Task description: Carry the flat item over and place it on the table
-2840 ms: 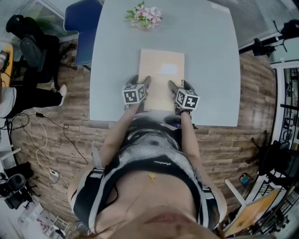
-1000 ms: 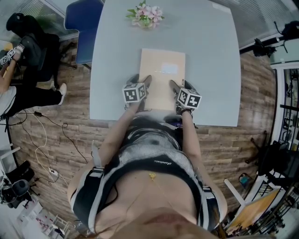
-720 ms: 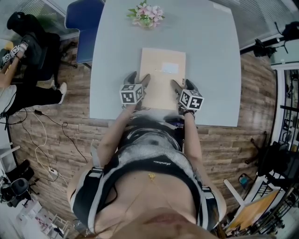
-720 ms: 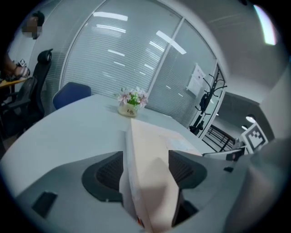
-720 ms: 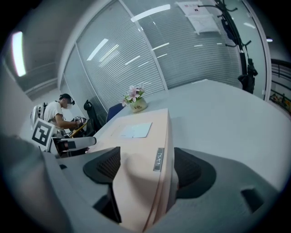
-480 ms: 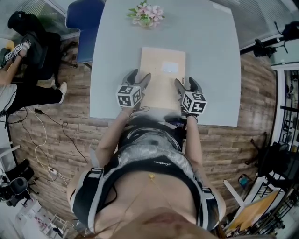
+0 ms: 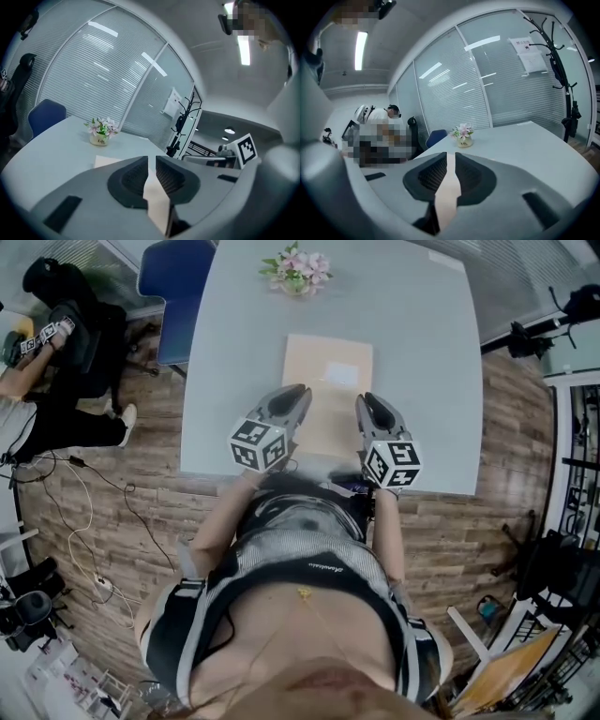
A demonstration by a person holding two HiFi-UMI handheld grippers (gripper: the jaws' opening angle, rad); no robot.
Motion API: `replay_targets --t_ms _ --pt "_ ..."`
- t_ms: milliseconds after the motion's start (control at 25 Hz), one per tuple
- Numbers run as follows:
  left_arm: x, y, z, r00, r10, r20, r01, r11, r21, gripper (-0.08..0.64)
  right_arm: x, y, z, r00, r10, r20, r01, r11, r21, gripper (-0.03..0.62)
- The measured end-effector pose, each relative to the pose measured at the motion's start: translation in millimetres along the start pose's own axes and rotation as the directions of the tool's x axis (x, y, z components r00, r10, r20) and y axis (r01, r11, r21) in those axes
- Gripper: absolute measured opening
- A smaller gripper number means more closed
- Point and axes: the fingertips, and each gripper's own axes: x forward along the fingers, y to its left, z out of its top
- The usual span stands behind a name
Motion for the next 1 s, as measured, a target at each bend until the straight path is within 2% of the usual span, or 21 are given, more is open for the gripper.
replay_targets --t_ms 280,560,800,1000 --pt "-14.9 -47.1 42.4 0.992 -0.105 0.074 0.103 0.994 0.027 0.026 -19.1 36.3 42.1 0.995 0.054 0.079 -0.05 0.997 -0.061 0.017" --pt "-30.6 -83.0 79.3 0.976 -0.17 0.136 0.154 0.98 0.123 0.025 -37.6 68.4 83.3 0.984 0.104 0.147 -0.081 0.984 -0.156 0.015" --pt "-43.5 -103.8 107.8 0.962 -0.192 0.191 0.144 0.96 0.238 0.025 -51.7 92.7 120.8 0.973 0.13 0.191 -0.075 0.959 -0.274 0.015" --pt "-51.6 -114.2 123.7 0.958 -0.197 0.211 0.122 0.939 0.322 0.023 -56.9 106.7 136.3 0.968 0.136 0.21 -0.058 0.939 -0.34 0.015"
